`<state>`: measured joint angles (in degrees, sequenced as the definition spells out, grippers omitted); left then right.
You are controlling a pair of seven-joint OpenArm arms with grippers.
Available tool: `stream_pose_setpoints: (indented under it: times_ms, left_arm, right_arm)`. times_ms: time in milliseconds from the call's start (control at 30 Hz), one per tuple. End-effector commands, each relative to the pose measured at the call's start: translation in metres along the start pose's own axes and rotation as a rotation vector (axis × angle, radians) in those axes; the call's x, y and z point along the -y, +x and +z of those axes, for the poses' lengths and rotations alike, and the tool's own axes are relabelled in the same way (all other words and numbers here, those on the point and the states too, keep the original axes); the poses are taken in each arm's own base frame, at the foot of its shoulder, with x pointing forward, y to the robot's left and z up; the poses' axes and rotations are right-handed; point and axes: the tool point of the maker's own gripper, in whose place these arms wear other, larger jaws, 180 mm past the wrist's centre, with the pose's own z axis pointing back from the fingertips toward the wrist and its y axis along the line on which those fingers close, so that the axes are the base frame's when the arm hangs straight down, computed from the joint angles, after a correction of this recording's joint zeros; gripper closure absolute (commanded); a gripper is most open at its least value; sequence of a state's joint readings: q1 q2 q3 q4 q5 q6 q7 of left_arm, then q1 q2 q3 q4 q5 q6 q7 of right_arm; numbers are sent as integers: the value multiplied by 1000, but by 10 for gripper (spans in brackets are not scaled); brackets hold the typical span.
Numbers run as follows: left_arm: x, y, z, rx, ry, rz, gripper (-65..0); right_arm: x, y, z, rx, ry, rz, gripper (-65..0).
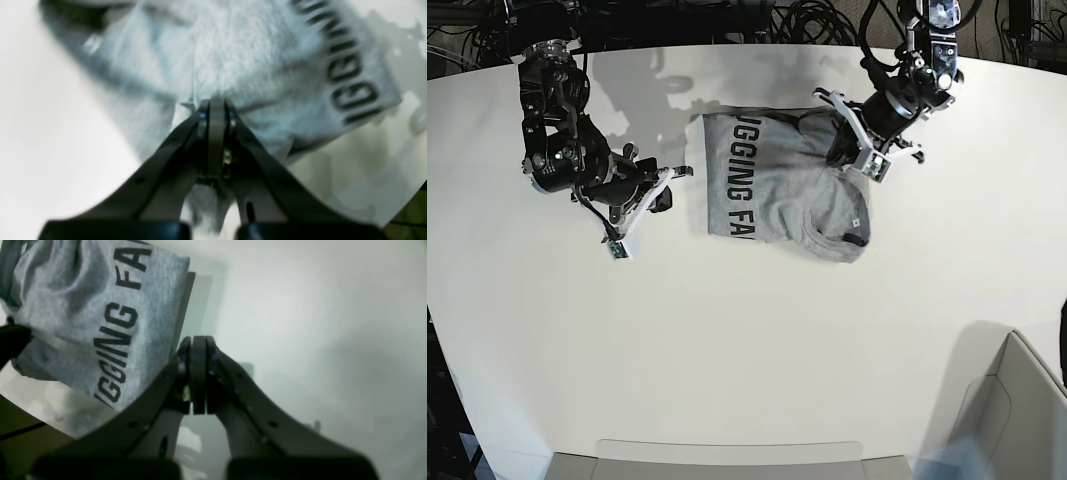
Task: Fold the T-shirt properly
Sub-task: 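Grasp the bundle edges with both grippers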
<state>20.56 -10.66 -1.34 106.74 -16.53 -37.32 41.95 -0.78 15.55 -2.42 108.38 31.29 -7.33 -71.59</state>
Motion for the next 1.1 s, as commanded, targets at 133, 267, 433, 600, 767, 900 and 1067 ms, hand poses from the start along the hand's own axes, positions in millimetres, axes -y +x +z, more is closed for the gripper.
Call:
stream_pose_setpoints:
  times_ms: [133,267,433,600,767,900,1067]
  left_arm:
    - [-1,-21,6,-39,-9,7,0]
    - [-8,-36,13,-68,15,30,0]
    - [-27,-28,35,-37,94,35,0]
    - [-19,18,47,89,115,-5,0]
    - [-1,44,32,159,69,7,0]
    - [37,52,19,170,-46,-19,0]
    - [50,52,-1,154,-97,-16,0]
  right_arm:
    - [-7,14,5,47,28,95,0]
    - [-8,14,4,47,35,114,0]
    - [-22,7,0,23,67,162,0]
    - [-62,-7,-9,-8,170,322,0]
    - [-91,-8,-23,25,245,321,0]
    - [-82,-21,-45,-35,237,294,0]
    - [-70,-31,-60,-70,220,250,0]
